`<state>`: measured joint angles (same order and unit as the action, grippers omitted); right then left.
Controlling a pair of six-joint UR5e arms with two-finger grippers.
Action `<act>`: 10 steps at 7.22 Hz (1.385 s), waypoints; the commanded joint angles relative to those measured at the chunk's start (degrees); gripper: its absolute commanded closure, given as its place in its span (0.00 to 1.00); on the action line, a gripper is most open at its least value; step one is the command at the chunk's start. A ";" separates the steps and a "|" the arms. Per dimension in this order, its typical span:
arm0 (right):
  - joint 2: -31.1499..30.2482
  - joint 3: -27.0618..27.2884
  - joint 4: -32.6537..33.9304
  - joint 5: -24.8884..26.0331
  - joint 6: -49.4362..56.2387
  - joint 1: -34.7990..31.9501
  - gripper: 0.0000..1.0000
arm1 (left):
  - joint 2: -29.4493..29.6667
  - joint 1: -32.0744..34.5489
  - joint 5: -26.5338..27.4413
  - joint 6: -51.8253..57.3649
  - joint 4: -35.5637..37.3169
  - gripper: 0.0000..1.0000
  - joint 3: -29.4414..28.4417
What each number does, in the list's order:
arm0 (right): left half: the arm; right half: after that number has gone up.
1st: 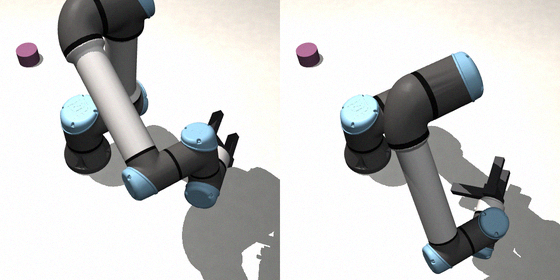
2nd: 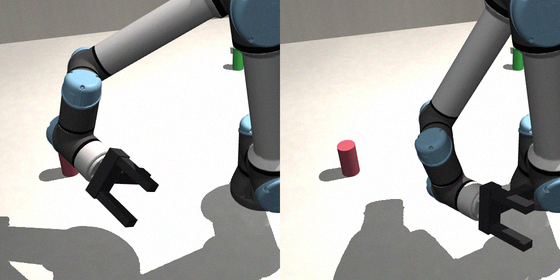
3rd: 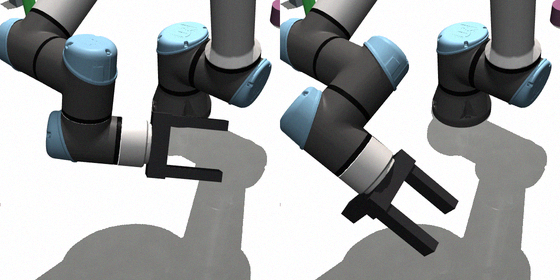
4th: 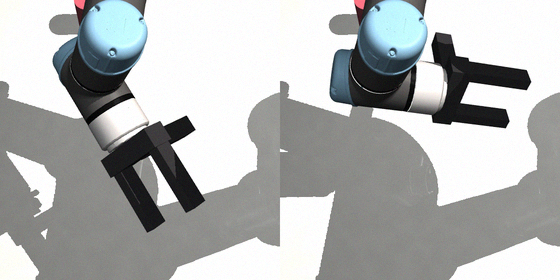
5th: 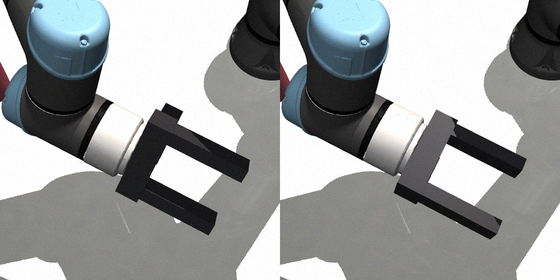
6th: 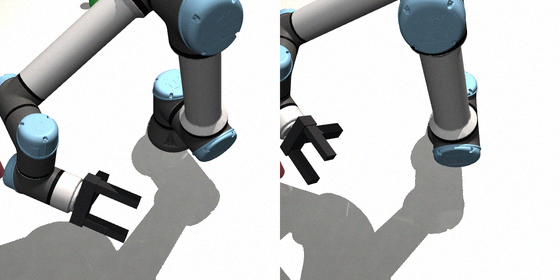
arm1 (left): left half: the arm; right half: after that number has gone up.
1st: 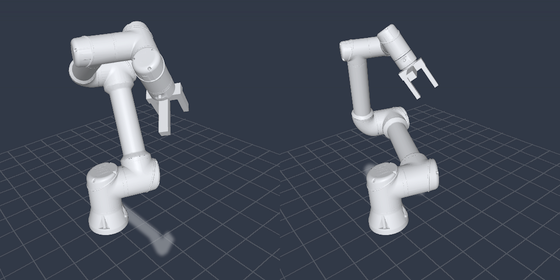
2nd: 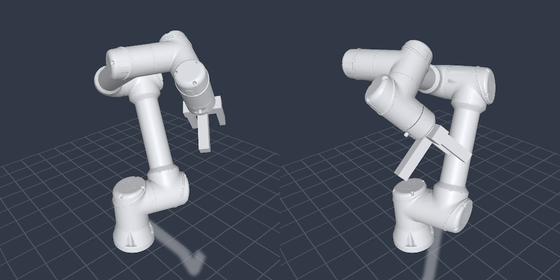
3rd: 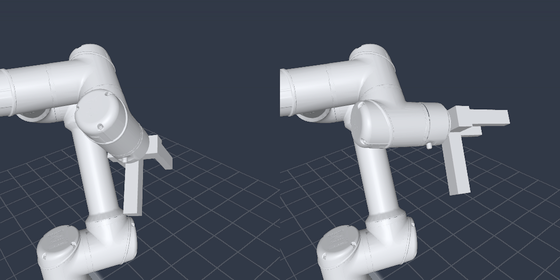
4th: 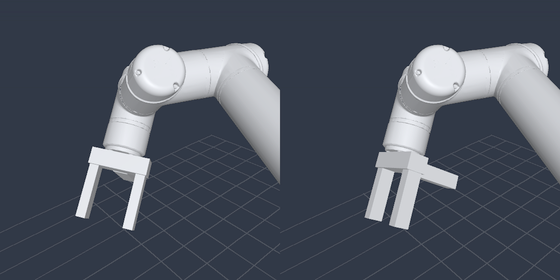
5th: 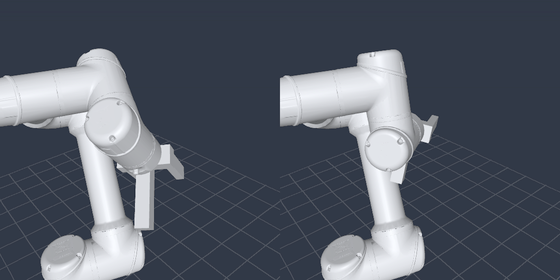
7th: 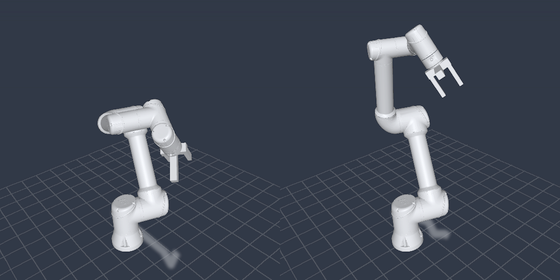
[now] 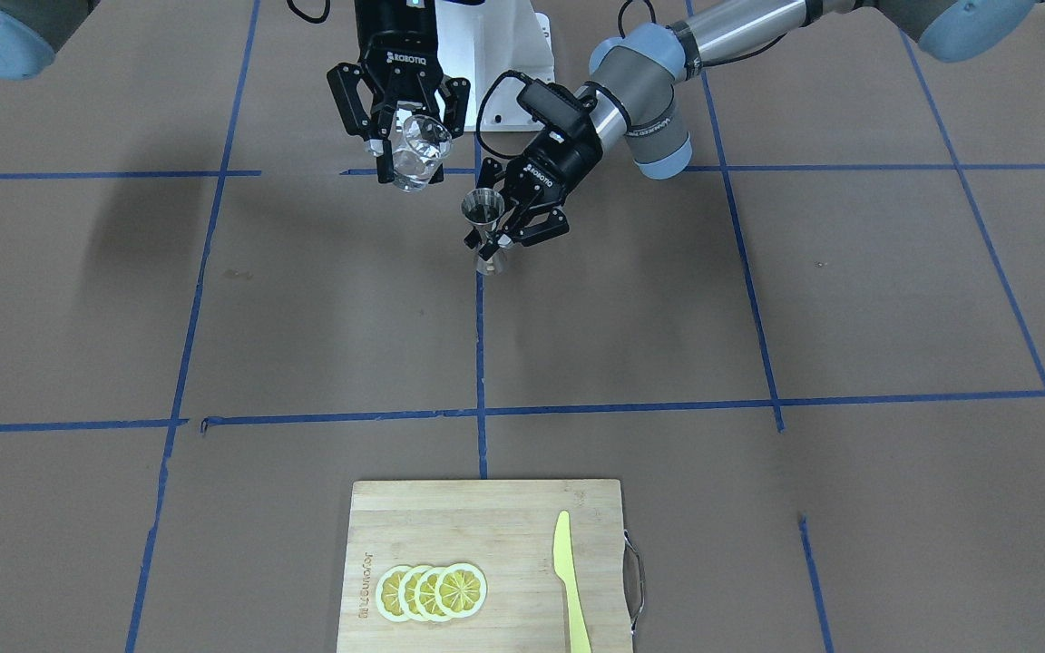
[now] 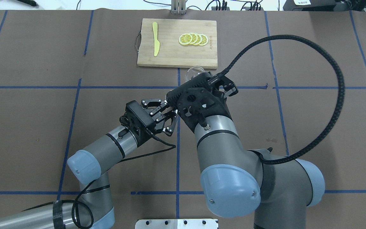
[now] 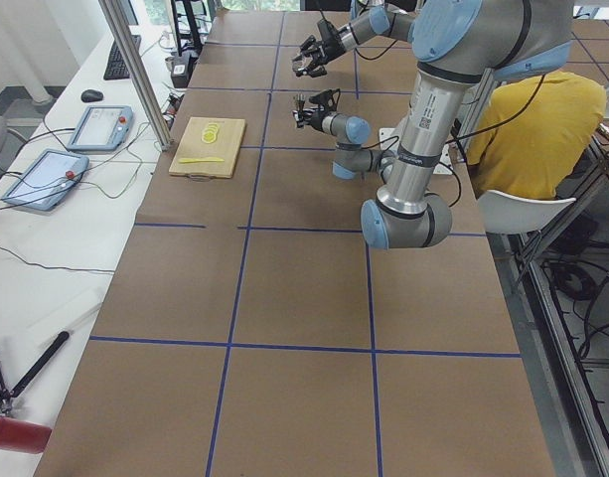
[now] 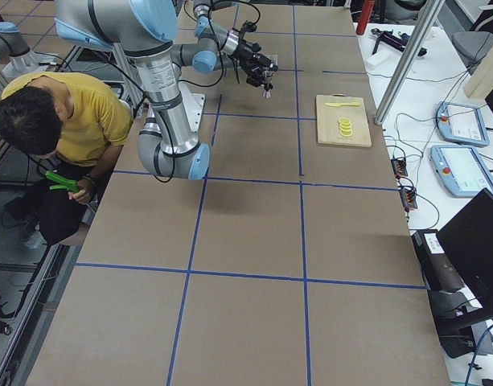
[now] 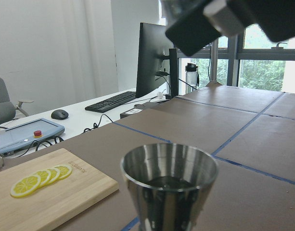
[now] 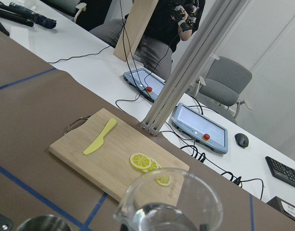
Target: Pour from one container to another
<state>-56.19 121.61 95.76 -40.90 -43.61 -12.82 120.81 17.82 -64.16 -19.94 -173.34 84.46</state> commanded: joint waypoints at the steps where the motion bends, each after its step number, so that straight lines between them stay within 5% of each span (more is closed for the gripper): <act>1: -3.91 2.83 -0.14 -0.23 -11.37 -0.89 1.00 | -1.96 2.65 2.09 -3.43 -0.07 1.00 0.18; 3: -8.91 5.03 -0.22 -0.85 -16.21 -2.12 1.00 | -6.18 5.98 4.84 -8.06 -0.94 1.00 1.92; 6: -23.99 4.78 -21.42 -4.26 -17.30 -5.54 1.00 | -16.00 9.86 4.57 -17.03 -5.42 1.00 2.28; 10: -35.81 3.38 -35.17 -5.15 -17.57 -6.43 1.00 | -29.72 13.37 4.57 -19.35 -10.53 1.00 2.20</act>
<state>-89.00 125.64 64.55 -46.00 -61.10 -19.13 95.31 29.54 -59.60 -39.11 -183.58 86.67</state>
